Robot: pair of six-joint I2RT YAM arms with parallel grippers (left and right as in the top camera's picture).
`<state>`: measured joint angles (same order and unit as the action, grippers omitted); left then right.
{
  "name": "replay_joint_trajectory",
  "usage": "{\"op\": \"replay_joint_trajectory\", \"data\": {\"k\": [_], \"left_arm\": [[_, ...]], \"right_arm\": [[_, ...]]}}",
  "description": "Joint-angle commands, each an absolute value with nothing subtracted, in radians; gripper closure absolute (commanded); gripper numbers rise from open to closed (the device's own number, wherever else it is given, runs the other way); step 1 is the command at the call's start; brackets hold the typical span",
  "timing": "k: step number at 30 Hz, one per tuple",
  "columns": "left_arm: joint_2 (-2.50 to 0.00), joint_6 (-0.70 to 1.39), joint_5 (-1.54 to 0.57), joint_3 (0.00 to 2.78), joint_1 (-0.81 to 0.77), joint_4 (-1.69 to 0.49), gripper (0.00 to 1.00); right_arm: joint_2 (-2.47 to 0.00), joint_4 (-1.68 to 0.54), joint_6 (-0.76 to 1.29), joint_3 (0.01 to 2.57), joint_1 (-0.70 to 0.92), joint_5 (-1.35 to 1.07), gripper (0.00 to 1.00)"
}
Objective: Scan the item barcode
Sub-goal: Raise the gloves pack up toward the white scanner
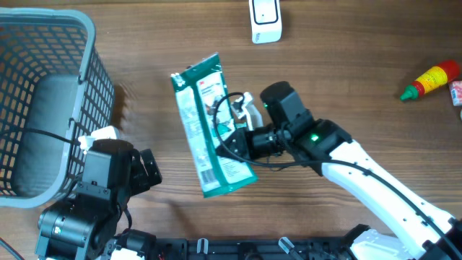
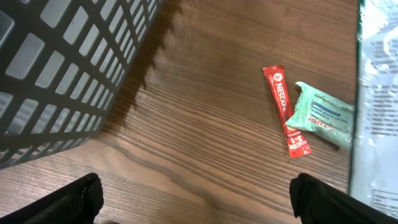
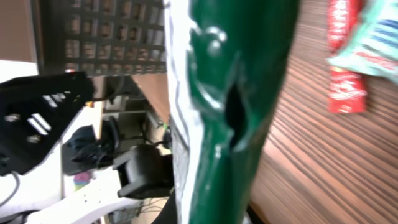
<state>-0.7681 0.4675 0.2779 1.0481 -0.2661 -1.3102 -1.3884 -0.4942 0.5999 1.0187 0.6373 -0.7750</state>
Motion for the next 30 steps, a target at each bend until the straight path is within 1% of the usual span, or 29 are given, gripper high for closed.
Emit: {"op": "replay_joint_trajectory", "data": {"k": [1, 4, 8, 15, 23, 30], "left_arm": [[-0.767, 0.452, 0.273, 1.049, -0.261, -1.310, 0.00], [-0.767, 0.452, 0.273, 1.049, -0.261, -1.310, 0.00], [-0.767, 0.452, 0.273, 1.049, -0.261, -1.310, 0.00], [-0.767, 0.452, 0.273, 1.049, -0.261, -1.310, 0.00], [-0.767, 0.452, 0.273, 1.049, -0.261, -1.310, 0.00], [-0.767, 0.452, 0.273, 1.049, -0.261, -1.310, 0.00]], "right_arm": [[-1.336, -0.571, 0.457, 1.021, 0.609, -0.730, 0.95], [-1.282, -0.635, 0.437, 1.021, 0.607, -0.680, 0.95], [-1.172, -0.698, 0.419, 1.021, 0.607, -0.677, 0.95], [-0.970, -0.871, 0.478, 1.021, 0.607, -0.688, 0.95], [-0.815, -0.885, 0.561, 1.021, 0.607, -0.724, 0.96], [-0.787, -0.912, 0.579, 1.021, 0.607, -0.763, 0.96]]}}
